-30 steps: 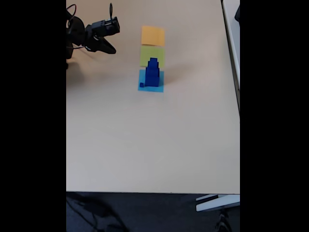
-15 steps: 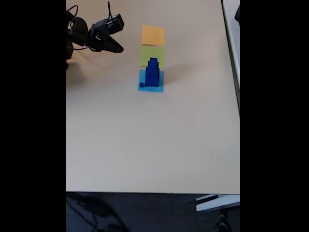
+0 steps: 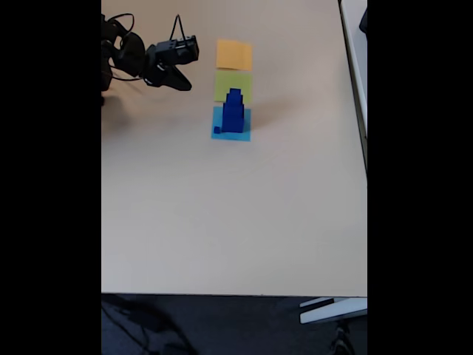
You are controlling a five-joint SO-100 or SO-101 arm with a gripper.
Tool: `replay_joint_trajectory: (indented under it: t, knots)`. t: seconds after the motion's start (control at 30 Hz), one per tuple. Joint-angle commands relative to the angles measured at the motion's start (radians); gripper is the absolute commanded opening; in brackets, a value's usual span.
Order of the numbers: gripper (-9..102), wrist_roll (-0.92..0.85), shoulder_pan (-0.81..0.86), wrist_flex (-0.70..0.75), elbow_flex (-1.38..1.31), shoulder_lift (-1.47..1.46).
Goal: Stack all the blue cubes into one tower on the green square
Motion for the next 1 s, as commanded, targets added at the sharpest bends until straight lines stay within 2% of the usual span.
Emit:
replay_joint_trajectory:
  t: [0.0, 0.23, 0.43, 0.7, 0.83, 0.97]
  knots:
    - [0, 0.020, 0.006, -0.107, -0.048, -0.091]
    - [0, 0.066, 0.020, -0.436, -0.044, -0.434]
    - [0, 0.080, 0.032, -0.518, -0.037, -0.522]
    - [0, 0.086, 0.057, -0.736, -0.015, -0.692]
    - [2, 0.103, 0.069, -0.790, -0.011, -0.727]
    - [2, 0.132, 0.094, -0.997, -0.002, -0.876]
